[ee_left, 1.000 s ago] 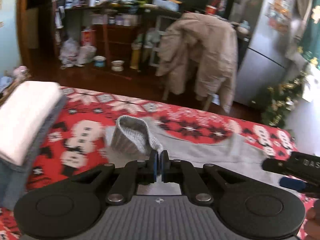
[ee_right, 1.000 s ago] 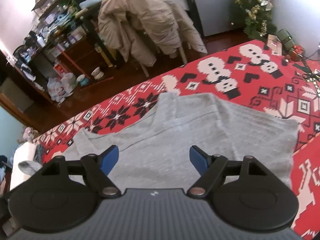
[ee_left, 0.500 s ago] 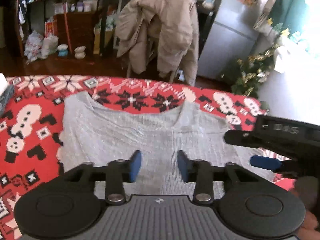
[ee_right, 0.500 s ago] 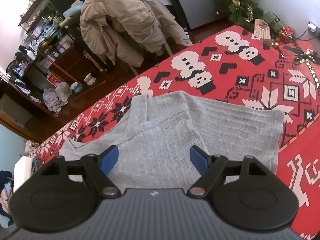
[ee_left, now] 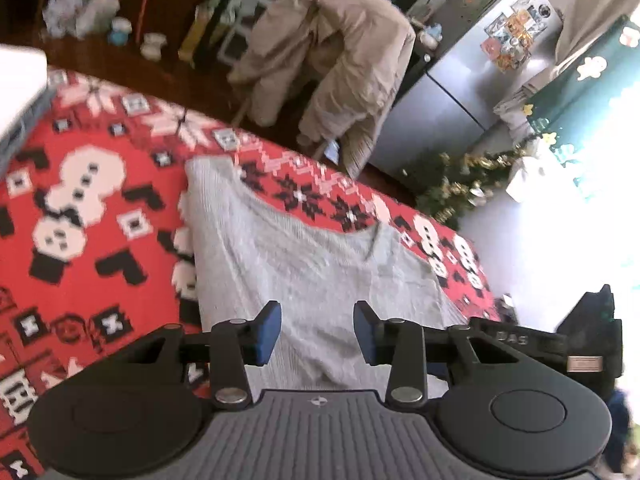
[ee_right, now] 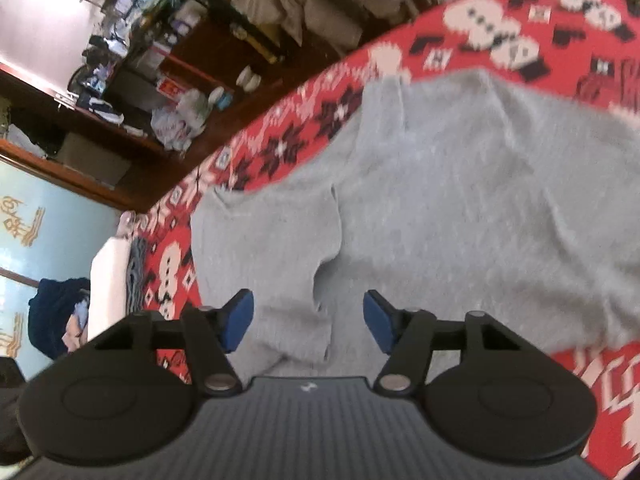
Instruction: Fold clothes
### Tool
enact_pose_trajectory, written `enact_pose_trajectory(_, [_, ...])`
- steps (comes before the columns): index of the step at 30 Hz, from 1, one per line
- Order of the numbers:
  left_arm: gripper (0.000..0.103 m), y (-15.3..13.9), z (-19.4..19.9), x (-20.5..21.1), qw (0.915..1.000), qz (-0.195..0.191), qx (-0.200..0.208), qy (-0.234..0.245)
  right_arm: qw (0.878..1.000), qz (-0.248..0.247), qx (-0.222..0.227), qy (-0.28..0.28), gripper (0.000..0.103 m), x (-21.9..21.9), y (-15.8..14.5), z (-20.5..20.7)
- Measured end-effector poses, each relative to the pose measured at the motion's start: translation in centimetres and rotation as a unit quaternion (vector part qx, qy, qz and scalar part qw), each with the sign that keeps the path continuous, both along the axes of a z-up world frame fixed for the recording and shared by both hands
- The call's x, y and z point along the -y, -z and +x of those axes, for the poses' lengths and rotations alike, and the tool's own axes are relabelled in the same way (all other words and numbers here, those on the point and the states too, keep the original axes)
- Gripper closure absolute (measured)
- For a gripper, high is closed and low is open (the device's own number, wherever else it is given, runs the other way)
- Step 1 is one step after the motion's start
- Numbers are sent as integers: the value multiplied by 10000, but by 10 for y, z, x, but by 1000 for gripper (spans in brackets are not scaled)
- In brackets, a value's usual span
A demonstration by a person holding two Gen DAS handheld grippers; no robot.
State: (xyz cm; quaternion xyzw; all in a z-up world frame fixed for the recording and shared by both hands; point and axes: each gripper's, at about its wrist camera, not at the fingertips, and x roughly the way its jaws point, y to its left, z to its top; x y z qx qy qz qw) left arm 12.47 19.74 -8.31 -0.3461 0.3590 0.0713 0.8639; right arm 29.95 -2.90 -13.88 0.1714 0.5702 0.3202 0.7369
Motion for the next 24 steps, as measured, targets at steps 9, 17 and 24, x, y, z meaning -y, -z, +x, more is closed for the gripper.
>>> enact_pose_trajectory(9, [86,32,-3,-2,9973,-333,-612,250,9980,-482,-167,-379,74,-30,13,-13])
enact_pose_trajectory(17, [86,34,-2,-5,9973,-460,-552,175,9970,-651,-169,-386,85,-40,23,-24])
enact_pose_trajectory(24, [86,28,0,-3,9977,-431,-483,190,9977,-569,-244,-278,103,-23,10,-34])
